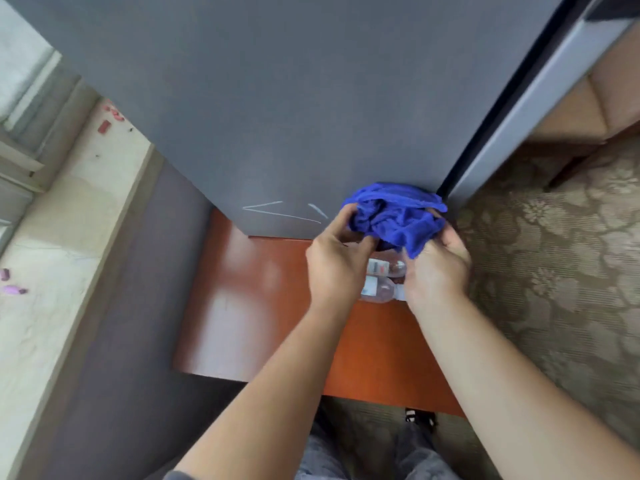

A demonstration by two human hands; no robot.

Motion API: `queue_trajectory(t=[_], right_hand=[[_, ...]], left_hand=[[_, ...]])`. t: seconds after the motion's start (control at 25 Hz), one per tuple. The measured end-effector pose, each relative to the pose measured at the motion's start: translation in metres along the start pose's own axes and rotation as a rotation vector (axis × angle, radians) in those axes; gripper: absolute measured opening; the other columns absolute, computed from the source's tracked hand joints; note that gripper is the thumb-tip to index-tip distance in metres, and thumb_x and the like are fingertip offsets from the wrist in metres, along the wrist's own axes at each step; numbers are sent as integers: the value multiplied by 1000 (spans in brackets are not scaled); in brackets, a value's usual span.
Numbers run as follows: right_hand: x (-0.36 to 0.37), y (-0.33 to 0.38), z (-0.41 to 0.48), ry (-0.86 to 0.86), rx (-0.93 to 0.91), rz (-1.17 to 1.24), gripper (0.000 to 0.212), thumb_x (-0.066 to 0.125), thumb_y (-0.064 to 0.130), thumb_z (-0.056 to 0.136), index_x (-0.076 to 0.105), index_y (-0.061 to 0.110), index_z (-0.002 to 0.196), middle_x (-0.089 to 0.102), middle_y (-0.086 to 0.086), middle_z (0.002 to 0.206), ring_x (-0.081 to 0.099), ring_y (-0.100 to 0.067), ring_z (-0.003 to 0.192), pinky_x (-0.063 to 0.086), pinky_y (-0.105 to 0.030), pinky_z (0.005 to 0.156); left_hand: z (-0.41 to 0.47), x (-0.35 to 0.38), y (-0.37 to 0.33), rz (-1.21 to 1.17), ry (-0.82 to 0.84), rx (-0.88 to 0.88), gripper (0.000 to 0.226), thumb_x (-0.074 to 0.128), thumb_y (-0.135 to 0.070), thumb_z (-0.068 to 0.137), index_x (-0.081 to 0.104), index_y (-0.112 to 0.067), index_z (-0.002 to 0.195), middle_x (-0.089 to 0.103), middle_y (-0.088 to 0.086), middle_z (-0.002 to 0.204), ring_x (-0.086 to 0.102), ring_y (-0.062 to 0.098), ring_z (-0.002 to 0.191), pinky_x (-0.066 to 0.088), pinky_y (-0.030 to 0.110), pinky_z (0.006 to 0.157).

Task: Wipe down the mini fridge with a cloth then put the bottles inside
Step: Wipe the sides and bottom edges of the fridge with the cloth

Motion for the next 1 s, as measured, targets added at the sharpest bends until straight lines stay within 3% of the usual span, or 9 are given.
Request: queue_trajectory(t=[0.12, 0.24, 0.32, 0.4, 0.52, 0.64, 0.76, 0.92, 1.0], right_hand=[[-23, 25, 11, 16, -20, -54, 33, 66, -11, 89, 73, 16, 107, 76, -13, 116, 75, -22, 96, 63, -31, 75], [-26, 14, 13, 31, 45, -144, 44, 63, -3, 91, 66, 23, 126, 75, -7, 124, 73, -30, 112, 60, -55, 94], [-11, -7, 5, 85, 156, -44, 47, 56, 0, 94, 60, 26, 133, 73, -10, 128, 71, -38, 117, 56, -62, 91], [15, -35, -11, 150, 267, 37, 45, 58, 5, 96, 58, 24, 136, 71, -13, 130, 69, -39, 119, 58, -59, 91], [68, -81, -35, 281, 315, -66, 49, 65, 3, 90, 57, 15, 137, 69, -16, 131, 68, -38, 121, 59, -51, 96], [120, -122, -56, 333, 384, -12, 43, 55, -4, 95, 58, 14, 134, 70, -15, 131, 73, -29, 112, 64, -44, 85], [135, -154, -57, 249, 365, 63, 42, 54, -13, 94, 63, 13, 125, 73, -10, 116, 75, -17, 89, 62, -34, 74], [115, -214, -34, 39, 387, -88, 39, 67, -6, 85, 71, 28, 104, 74, -7, 120, 72, -27, 106, 60, -45, 96], [102, -236, -24, -71, 403, -183, 39, 71, 2, 79, 73, 33, 103, 76, -5, 117, 73, -31, 109, 59, -54, 98]], left_hand=[[-15, 43, 0, -171, 59, -158, 48, 77, -7, 78, 71, -31, 119, 77, 3, 76, 63, 6, 63, 53, 15, 67], [-26, 47, 4, -383, 94, -278, 44, 73, 2, 84, 70, -21, 121, 71, 0, 71, 62, 10, 67, 50, 14, 62], [-29, 31, 10, -520, 116, -324, 41, 67, 0, 89, 68, -24, 122, 69, -2, 78, 64, 11, 73, 53, 22, 69], [-26, -1, 20, -622, 80, -361, 35, 60, -6, 95, 66, -27, 122, 69, -3, 86, 65, 11, 75, 54, 27, 74], [-7, -62, 31, -675, -64, -340, 31, 63, -18, 98, 61, -26, 128, 73, 9, 104, 70, 16, 88, 58, 32, 78], [22, -114, 42, -737, -161, -329, 39, 66, -29, 98, 54, -22, 134, 75, 6, 110, 73, 19, 100, 57, 37, 87], [52, -130, 76, -675, -210, -383, 38, 69, -25, 95, 54, -19, 130, 76, 9, 110, 73, 21, 94, 53, 42, 81], [71, -115, 161, -686, -237, -632, 34, 68, -17, 95, 57, -16, 127, 75, 12, 116, 75, 27, 98, 58, 42, 78], [81, -109, 186, -696, -191, -705, 31, 67, -12, 95, 57, -7, 124, 73, 16, 113, 74, 21, 71, 57, 27, 55]])
Point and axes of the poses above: each hand's wrist, its own z-axis towards the middle knuckle, its own x-axis out of the palm, y = z × x, the point moved 9 cm from there along z, towards the middle knuckle
